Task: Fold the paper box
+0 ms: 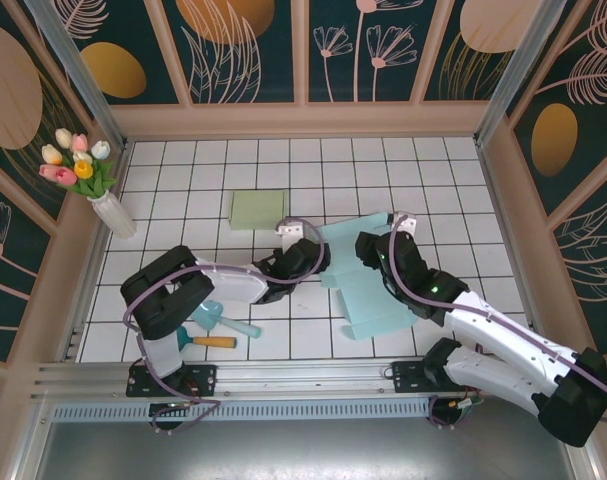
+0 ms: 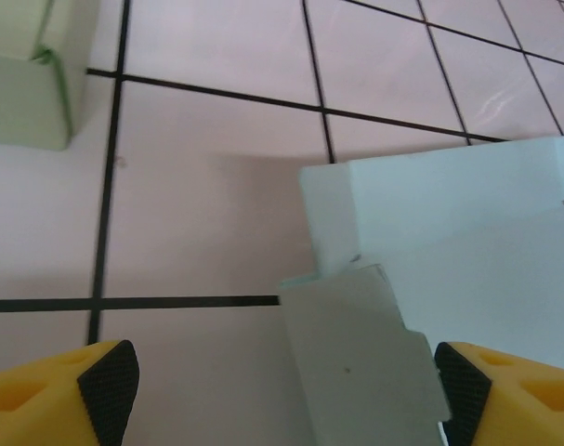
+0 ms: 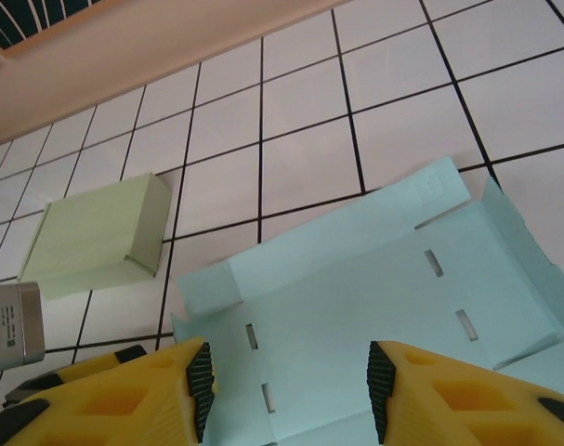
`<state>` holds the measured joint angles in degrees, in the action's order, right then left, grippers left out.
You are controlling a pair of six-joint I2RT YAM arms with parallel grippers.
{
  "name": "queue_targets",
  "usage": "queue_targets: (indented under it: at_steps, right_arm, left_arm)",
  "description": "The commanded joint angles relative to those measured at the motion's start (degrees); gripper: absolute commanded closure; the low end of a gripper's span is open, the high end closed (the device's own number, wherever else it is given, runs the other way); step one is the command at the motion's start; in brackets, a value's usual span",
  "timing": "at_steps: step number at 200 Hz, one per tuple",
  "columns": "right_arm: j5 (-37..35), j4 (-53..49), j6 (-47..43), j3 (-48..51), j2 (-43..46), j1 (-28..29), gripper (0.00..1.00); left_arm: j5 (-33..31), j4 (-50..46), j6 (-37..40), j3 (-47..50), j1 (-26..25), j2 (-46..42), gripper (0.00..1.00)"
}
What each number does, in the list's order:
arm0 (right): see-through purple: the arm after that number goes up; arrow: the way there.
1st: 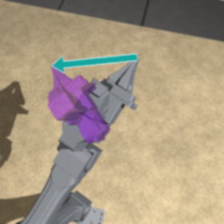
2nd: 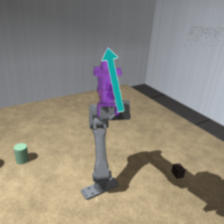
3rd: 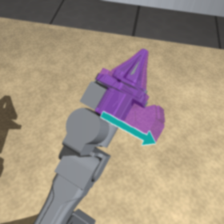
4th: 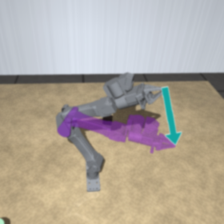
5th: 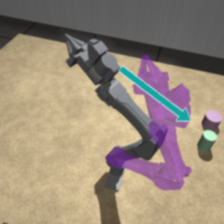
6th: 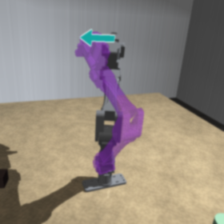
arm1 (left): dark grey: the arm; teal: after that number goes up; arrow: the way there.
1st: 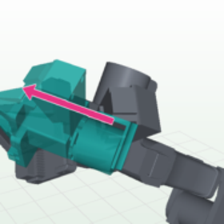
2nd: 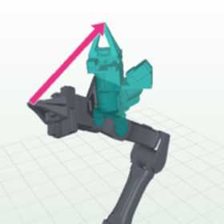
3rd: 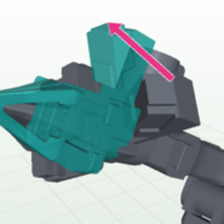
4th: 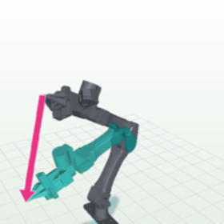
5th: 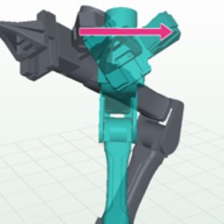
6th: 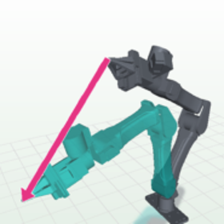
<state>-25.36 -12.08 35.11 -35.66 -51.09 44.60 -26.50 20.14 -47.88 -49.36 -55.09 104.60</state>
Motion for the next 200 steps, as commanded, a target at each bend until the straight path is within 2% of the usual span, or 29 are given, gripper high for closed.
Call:
queue_targets:
  at_steps: [1, 68, 117, 146, 178, 190, 200]
  right_arm:
    - [1.42, 1.87, 0.57, 1.03, 0.7, 0.05, 0.49]
    - [2.57, 1.0, -0.04, 0.37, 1.0, 0.51, 0.49]
    - [1.31, -0.61, -0.81, -1.13, 0.67, 0.49, 0.49]
    - [0.84, -1.61, -2.12, -3.01, 0.6, 0.03, 0.49]
    - [-0.28, 1.21, -8.44, -4.68, 0.57, -0.96, 0.53]
    - [1.38, 4.89, -14.61, -4.27, 0.62, -1.08, 0.55]
    - [5.46, 7.71, -22.36, -3.84, 0.32, -1.09, 0.57]
  left_arm:
    - [-4.31, -5.92, -0.31, -3.43, -1.08, 1.66, 0.17]
    - [-6.14, -10.21, 0.14, -3.91, -1.08, 2.45, 0.33]
    - [-6.97, -7.32, 1.84, -0.54, -1.07, -2.71, 0.67]
    - [-7.06, -4.16, 4.28, 2.2, -1.05, -6.0, 1.0]
    - [-9.08, 3.17, 13.42, 9.13, -1.07, -14.83, 1.0]
    - [-10.49, 7.52, 18.92, 12.68, -0.99, -18.85, 1.0]
    - [-10.94, 11.95, 23.95, 15.79, -1.07, -22.21, 1.0]
